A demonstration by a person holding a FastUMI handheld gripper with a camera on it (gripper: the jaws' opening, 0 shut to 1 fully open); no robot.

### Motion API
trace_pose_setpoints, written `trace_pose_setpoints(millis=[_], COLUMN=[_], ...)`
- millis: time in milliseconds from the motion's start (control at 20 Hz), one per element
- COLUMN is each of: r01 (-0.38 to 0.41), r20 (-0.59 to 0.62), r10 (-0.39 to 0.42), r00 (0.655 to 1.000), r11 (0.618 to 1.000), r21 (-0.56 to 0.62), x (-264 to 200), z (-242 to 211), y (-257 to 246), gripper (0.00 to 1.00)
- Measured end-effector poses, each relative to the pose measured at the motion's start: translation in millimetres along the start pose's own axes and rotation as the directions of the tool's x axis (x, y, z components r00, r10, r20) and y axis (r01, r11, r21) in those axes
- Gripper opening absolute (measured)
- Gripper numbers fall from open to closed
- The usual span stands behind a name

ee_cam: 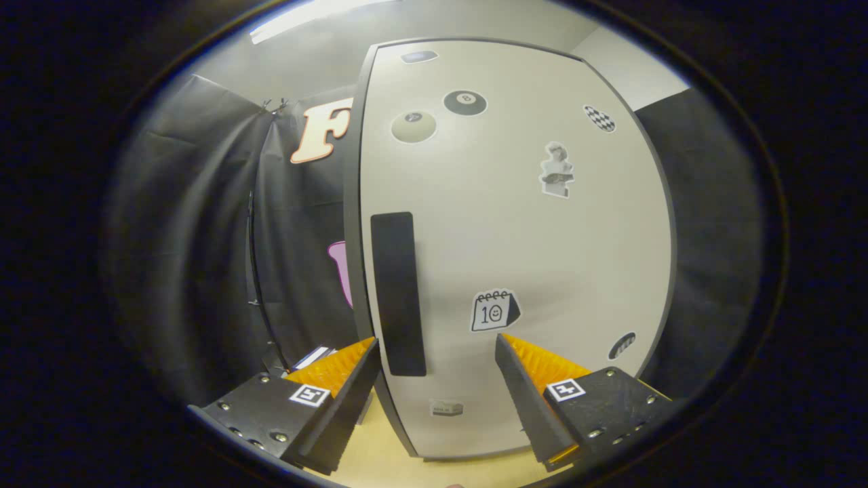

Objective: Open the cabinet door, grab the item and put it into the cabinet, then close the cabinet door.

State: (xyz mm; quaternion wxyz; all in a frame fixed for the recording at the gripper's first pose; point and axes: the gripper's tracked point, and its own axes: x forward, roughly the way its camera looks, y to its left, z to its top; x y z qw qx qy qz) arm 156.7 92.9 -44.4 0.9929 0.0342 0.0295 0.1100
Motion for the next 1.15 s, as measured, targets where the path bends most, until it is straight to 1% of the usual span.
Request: trace_pose_setpoints(millis=[300,700,950,1150], r01=[0.042,0.132,0.189,0.208], r20=[-0.014,0.001,0.016,0.028], r10=[-0.043,-0.132,-0.189,-0.207], r00=[0.999,0.991,0.982,0.978], r11=[0.998,0.99,0.982,0.978], r21=[-0.04,-0.039,-0.03,-0.026], x=[-78,-183,-226,-245], z=[5,21,28,35], y=[-16,-37,-48,-47], gripper=[1.0,1.0,1.0,1.0])
